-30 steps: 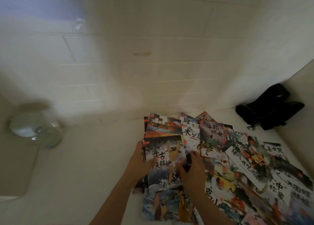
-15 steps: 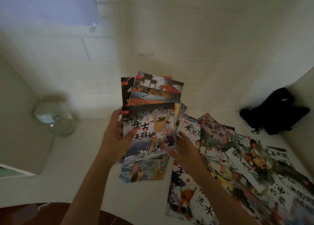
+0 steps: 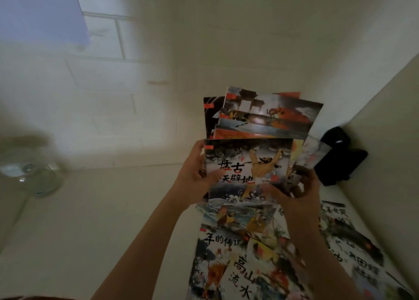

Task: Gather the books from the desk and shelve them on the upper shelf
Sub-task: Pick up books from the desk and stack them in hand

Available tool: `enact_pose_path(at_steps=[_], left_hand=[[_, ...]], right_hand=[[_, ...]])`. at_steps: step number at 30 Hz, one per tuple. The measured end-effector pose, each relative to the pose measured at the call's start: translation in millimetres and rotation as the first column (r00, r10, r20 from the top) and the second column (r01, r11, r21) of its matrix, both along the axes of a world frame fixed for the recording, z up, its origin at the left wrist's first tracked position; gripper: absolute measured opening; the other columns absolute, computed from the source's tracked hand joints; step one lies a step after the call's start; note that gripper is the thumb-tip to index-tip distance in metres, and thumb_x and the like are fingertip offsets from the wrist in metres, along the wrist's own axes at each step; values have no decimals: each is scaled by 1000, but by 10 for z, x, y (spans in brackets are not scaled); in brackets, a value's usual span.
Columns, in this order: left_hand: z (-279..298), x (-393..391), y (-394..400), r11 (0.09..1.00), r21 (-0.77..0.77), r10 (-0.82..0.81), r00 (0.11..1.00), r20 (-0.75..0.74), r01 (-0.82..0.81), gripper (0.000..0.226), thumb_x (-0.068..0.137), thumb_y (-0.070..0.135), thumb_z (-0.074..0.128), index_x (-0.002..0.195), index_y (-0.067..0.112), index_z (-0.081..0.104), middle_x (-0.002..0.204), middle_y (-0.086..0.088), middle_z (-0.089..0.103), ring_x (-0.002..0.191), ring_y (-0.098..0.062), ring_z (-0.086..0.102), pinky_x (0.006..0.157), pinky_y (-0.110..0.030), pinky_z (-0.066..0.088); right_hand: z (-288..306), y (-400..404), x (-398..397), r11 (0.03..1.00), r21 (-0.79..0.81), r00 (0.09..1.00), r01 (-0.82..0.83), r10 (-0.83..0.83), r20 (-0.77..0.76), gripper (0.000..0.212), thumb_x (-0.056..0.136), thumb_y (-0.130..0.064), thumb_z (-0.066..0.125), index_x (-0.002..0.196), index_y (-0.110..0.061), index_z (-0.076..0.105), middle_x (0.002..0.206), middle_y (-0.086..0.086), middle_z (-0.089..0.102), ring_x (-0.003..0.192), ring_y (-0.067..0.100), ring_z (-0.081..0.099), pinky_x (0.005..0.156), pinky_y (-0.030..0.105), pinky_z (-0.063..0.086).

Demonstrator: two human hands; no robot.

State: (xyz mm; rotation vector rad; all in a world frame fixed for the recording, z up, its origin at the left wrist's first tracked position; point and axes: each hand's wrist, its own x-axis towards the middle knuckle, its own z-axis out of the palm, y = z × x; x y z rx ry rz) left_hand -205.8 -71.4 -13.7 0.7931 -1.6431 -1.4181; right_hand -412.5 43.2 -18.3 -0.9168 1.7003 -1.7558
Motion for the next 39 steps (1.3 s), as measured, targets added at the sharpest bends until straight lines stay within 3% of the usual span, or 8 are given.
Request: enact_pose_path(at_steps=[3,8,15,22,27,32,36,39], left_hand=[[-294,-204,41,999,-2,-43,995,85,44,59,84,4,69,133,22,42,122,6,63,118,-13,59,97,-37,51],[-711,-317,80,983,27,-186,967,173,184,59,84,-1,67,135,17,43,125,6,62,120,-9,57,98,-24,48],[-1268,-256,237,984,176,-75,942,328,17,51,75,1,77,118,20,57,112,3,68,111,-17,63,93,-33,54],[-1398,-304,212,994,110,-31,916,399,-14,55,79,3,73,128,16,52,107,15,64,98,6,63,84,-12,50],[-1192,-395,116,999,50,-29,925,378,11,55,75,4,77,115,30,51,105,16,60,101,6,60,79,0,43],[-1198,-369,205,978,208,-19,969,246,-34,71,69,3,82,132,12,50,119,-1,66,107,-7,64,87,-21,54],[-1165,-218,286,946,318,12,986,167,-65,40,66,1,82,102,13,70,97,-5,75,93,-23,71,83,-39,58],[-1094,-85,212,972,223,28,983,182,-69,51,62,6,85,106,20,66,103,0,72,96,-16,69,83,-30,56]], right_hand=[[-245,152,-156,996,25,993,88,-86,-79,62,68,2,80,108,-31,46,103,11,61,93,29,68,82,45,59],[-638,317,-211,986,166,1000,-1,4,-17,90,62,-33,85,137,-25,36,124,4,58,117,28,58,97,53,50],[-872,244,0,969,245,986,-25,-16,164,110,73,9,75,147,-44,14,104,7,65,91,15,67,85,37,57],[-894,213,59,964,267,998,2,15,-63,32,89,-6,64,111,-23,49,91,-5,61,87,12,62,91,45,54],[-860,251,-34,974,227,995,19,4,-97,51,84,-6,70,123,-28,45,99,-12,65,95,7,65,87,36,55],[-972,298,22,971,240,1000,13,-8,-22,88,81,-8,74,147,-39,25,111,0,64,100,9,65,90,35,55],[-956,335,114,981,186,995,45,-26,-101,55,85,-15,68,126,-40,41,91,4,60,88,10,63,86,29,57],[-958,368,98,983,185,992,14,8,-122,60,87,-13,65,138,-27,38,117,0,58,108,11,61,93,28,54]])
